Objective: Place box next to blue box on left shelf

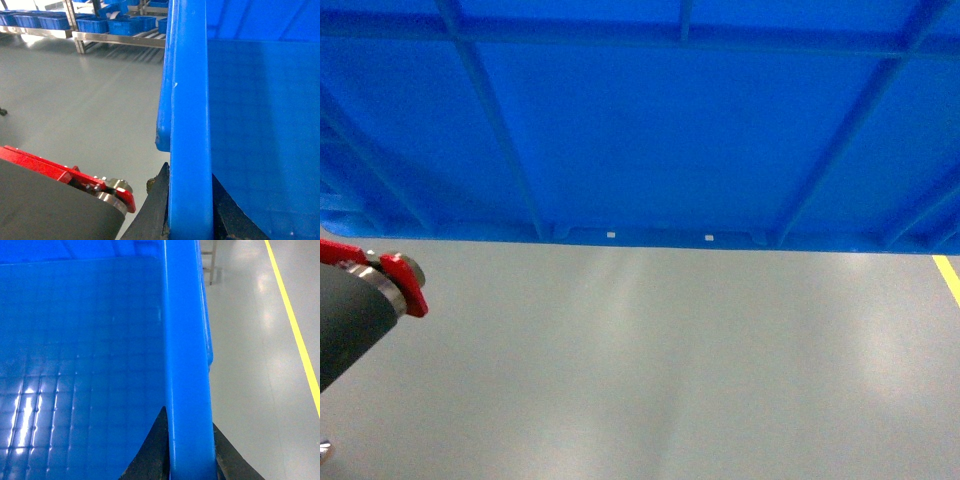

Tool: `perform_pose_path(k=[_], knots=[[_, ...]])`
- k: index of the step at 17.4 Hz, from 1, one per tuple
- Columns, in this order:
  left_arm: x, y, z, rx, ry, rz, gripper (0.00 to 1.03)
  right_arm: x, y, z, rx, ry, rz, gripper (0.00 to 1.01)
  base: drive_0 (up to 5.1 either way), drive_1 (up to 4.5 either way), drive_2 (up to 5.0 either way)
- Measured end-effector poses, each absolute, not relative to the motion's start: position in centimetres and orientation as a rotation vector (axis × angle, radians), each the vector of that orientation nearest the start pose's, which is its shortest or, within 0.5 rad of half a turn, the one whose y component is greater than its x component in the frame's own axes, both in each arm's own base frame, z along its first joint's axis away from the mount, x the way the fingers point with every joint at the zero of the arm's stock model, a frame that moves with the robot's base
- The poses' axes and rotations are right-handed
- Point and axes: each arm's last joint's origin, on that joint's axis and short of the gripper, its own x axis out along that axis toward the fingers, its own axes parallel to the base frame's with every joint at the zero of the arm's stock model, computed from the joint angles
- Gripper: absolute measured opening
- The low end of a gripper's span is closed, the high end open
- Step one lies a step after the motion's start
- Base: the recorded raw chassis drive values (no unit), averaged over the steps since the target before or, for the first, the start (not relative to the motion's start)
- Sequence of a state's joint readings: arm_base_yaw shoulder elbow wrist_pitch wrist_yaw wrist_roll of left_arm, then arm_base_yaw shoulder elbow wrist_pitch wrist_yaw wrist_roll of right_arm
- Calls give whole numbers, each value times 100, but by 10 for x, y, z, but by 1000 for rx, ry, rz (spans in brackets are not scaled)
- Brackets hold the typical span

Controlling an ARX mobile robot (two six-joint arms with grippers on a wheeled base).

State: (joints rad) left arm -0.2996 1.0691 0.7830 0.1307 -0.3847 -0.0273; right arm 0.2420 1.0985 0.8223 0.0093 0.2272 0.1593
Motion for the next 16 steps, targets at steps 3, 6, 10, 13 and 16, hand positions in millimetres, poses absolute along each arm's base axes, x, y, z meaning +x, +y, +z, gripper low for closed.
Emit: perform_pose_path(k=[3,6,10,13,16], knots=[[231,-60,309,25,146,87,9,239,52,304,96,260,-6,9,-141,-141,-141],[231,-60,309,25,145,87,9,239,52,304,96,260,-6,9,-149,-149,-149],[231,-60,309,25,145,87,9,239,52,304,96,260,-6,9,-144,-144,-144],[231,-60,309,25,146,87,9,239,52,304,96,260,-6,9,-154,-154,-154],[232,-60,309,24,144,85,9,239,52,304,96,260,-9,9,-74,65,-214]])
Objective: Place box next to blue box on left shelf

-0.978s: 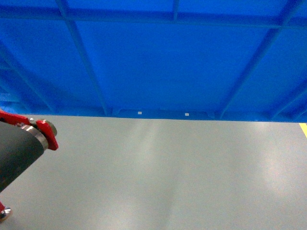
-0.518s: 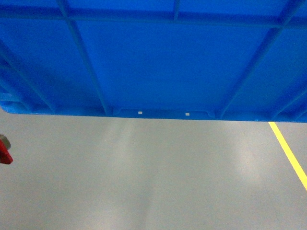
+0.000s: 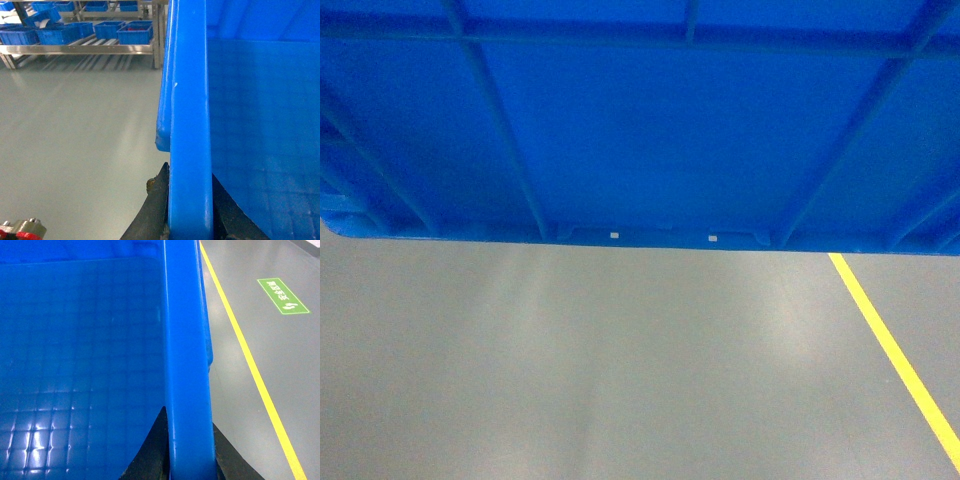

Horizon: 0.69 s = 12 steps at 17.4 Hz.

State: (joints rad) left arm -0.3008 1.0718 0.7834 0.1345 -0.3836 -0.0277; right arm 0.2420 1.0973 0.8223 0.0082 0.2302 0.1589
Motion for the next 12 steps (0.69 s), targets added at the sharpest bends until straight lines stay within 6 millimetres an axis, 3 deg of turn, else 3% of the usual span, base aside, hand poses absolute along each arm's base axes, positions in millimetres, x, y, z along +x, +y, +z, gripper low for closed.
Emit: perform_pose_path(k=[12], knots=[[231,-61,309,25,143,86,9,239,52,304,94,257,-9,9,15,434,-405]])
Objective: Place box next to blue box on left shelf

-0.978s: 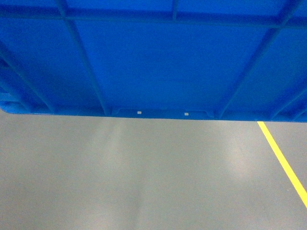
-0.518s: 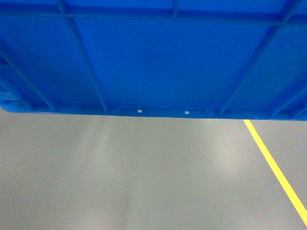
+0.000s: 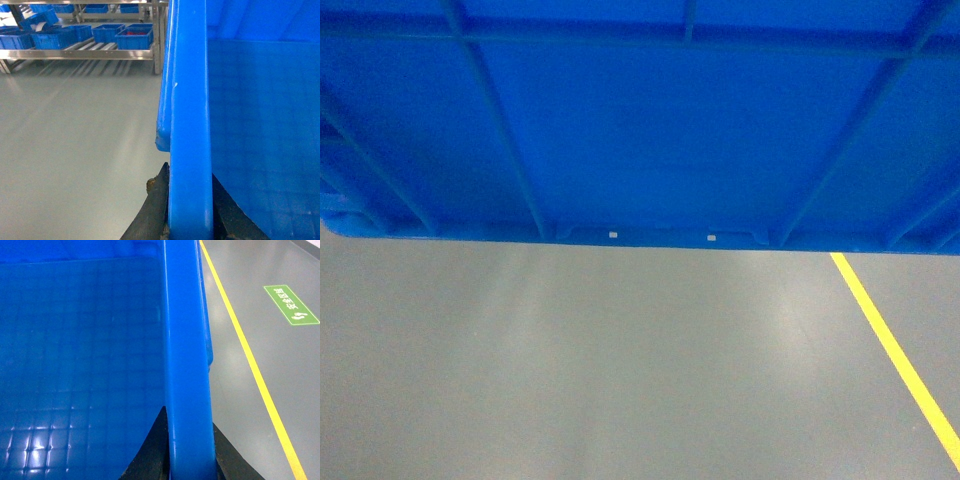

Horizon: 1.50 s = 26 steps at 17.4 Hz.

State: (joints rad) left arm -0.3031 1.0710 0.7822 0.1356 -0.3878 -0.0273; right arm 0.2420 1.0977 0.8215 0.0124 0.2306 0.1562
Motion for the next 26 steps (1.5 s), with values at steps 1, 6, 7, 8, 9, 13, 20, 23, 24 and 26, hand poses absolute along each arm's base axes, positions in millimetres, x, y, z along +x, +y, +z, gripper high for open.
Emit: perform_pose_path(k=[1,6,7,8,9,13,20,23,24,26], knots=[[231,-61,308,25,145,85,9,239,52,304,93,257,-9,9,15,434,-405],[231,-61,308,26,148,87,9,239,52,304,92,260,-8,9,7,426,-412],[231,-61,308,25,146,86,9,239,52,304,92,260,-9,9,-25,392,-442],[231,-61,308,27,151,88,9,239,52,304,92,260,-8,9,-25,392,-442],[231,-61,308,27,151,87,9,239,52,304,92,262,-8,9,-25,392,-442],[231,-61,307,26,153,85,9,239,52,304,91,263,-10,9,-14,402,-431],[231,-61,308,23,147,86,9,239,52,304,91,258,-8,9,-2,414,-419],[231,-61,308,23,145,87,9,239,52,304,91,257,-8,9,15,432,-402],[231,-61,308,24,148,87,9,239,52,304,90,258,-8,9,15,432,-402],[231,-61,307,25,151,87,9,239,52,304,89,260,-9,9,7,424,-410]])
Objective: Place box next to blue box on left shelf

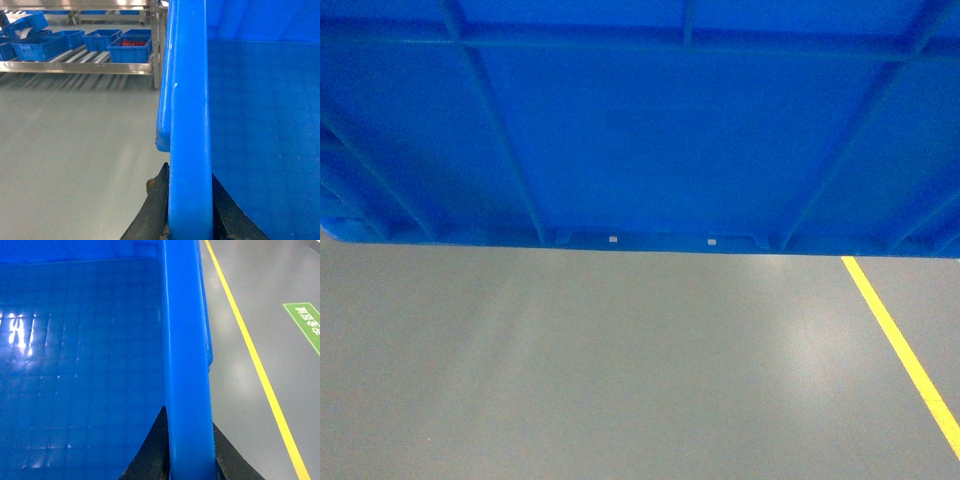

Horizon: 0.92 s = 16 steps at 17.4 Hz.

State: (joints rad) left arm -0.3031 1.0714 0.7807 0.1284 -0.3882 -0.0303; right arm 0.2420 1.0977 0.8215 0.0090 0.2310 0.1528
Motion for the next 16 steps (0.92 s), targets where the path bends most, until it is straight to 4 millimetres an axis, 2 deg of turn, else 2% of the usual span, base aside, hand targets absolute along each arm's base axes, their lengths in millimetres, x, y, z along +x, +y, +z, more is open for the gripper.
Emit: perform_pose_path(k=[16], knots=[[231,-61,307,25,153,87,9,239,52,304,89,259,-8,9,0,416,-417]])
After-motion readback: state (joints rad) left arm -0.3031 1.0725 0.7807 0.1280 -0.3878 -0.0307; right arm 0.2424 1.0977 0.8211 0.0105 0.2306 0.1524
